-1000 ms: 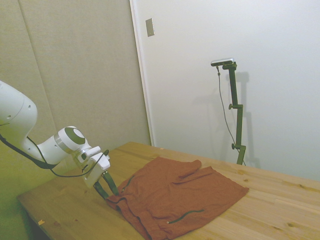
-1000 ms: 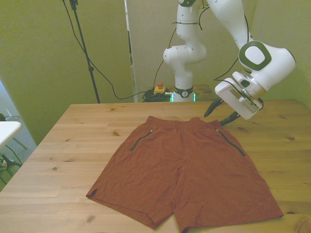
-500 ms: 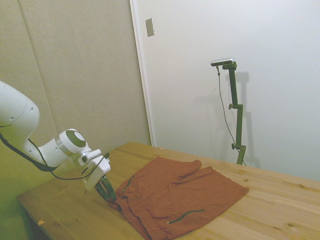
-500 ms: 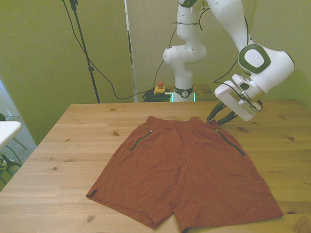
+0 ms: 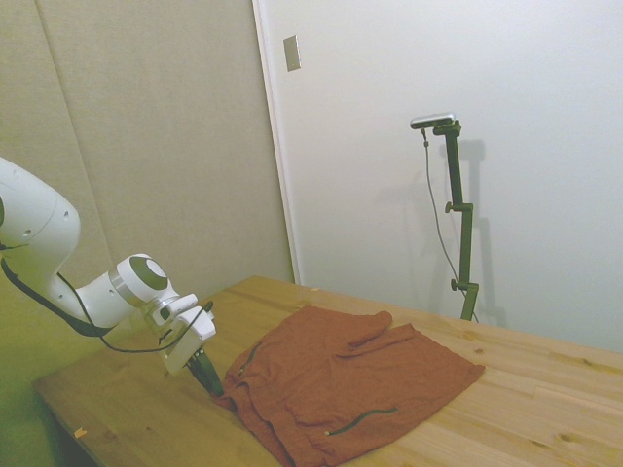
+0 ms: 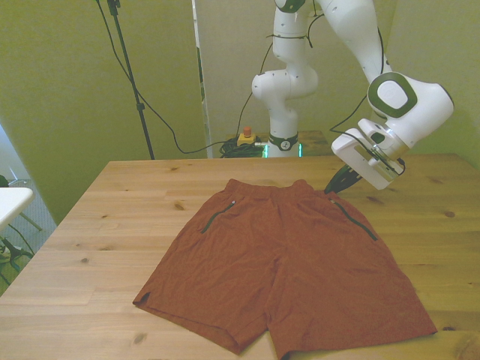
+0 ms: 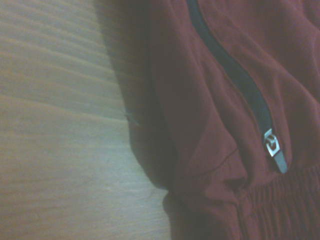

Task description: Fold the shorts

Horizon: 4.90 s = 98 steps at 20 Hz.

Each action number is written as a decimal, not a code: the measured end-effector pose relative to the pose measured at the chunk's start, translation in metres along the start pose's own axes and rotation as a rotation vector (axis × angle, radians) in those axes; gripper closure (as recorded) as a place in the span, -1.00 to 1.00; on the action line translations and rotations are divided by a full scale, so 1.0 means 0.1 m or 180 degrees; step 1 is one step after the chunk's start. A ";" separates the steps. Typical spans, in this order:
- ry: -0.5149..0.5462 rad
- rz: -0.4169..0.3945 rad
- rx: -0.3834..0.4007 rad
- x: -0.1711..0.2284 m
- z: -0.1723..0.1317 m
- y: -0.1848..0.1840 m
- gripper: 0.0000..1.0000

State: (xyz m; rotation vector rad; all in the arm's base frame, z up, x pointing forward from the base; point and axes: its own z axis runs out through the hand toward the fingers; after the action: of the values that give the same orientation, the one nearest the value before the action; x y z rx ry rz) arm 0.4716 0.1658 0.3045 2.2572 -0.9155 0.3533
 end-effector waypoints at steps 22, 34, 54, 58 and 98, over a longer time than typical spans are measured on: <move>-0.0191 -0.0171 0.0287 -0.45 -0.22 0.30 1.00; -0.0793 0.0076 0.0782 -0.01 -0.25 0.79 1.00; -0.1577 0.0885 0.1745 1.49 0.27 2.61 1.00; -0.1802 0.0903 0.2016 1.65 0.52 2.88 1.00; -0.1808 0.1179 0.1837 1.40 1.14 3.45 -1.00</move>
State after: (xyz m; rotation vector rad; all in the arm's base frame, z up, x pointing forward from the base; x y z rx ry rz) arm 0.3317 -0.1659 0.4516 2.7713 -1.7172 0.1379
